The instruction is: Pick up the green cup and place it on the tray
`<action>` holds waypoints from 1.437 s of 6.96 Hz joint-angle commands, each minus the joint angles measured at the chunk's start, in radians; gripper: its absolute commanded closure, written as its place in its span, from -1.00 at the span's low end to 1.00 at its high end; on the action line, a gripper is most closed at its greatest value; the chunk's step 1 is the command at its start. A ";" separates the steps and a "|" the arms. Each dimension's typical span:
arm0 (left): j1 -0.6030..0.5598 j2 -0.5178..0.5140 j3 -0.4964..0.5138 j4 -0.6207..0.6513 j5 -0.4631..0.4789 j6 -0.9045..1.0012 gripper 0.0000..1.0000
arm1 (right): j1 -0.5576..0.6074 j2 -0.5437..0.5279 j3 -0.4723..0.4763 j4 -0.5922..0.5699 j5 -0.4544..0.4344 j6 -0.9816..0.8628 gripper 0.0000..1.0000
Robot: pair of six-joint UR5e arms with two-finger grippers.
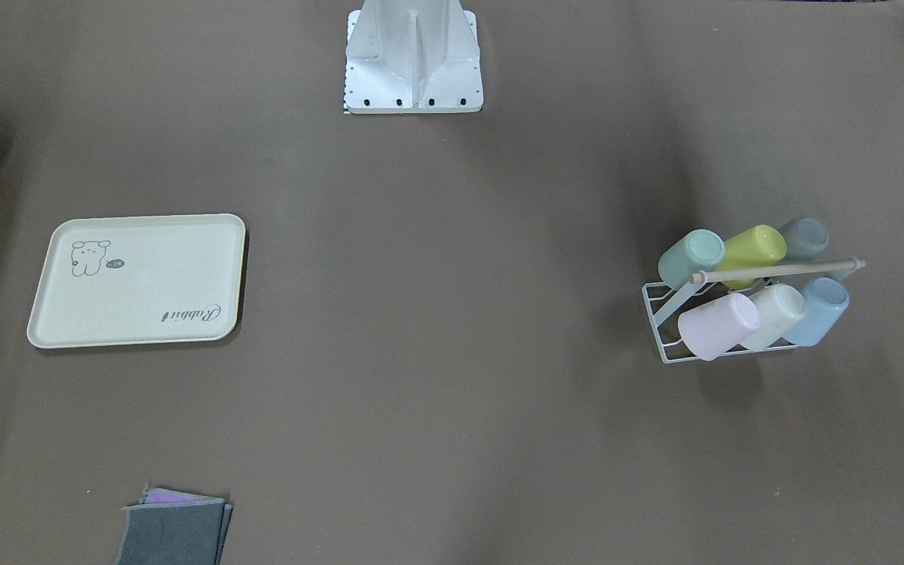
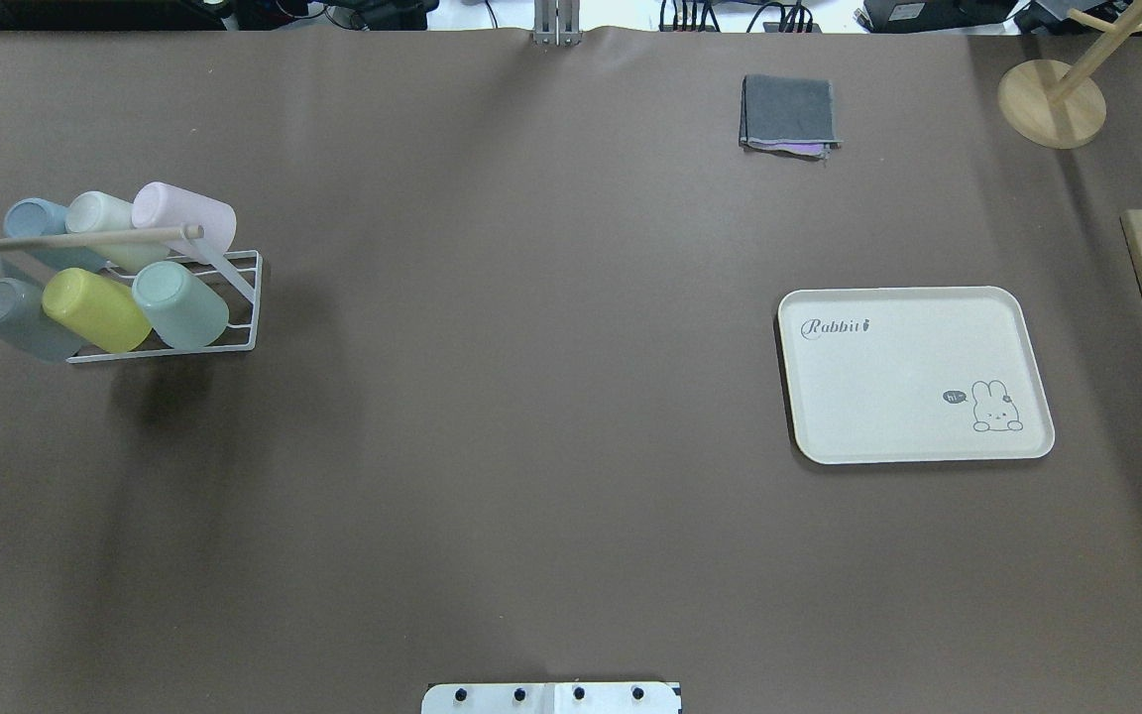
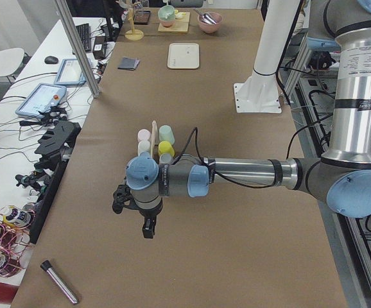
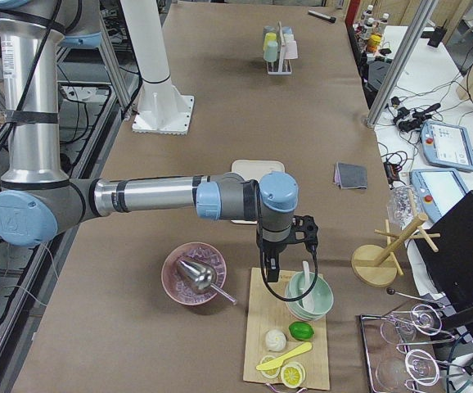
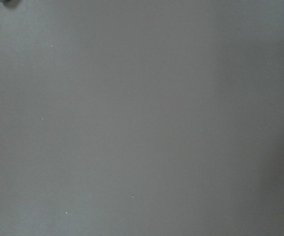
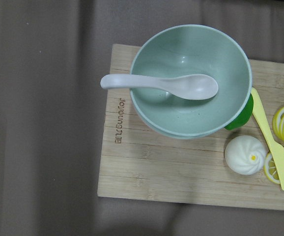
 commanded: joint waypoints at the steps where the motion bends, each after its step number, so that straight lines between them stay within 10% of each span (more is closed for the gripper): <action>1: 0.000 0.001 -0.010 -0.001 0.000 -0.026 -0.96 | -0.002 0.000 0.001 -0.009 -0.025 0.010 -0.99; 10: 0.005 0.017 -0.171 -0.001 0.000 -0.153 -0.96 | -0.198 0.076 0.018 -0.002 0.107 0.270 -0.98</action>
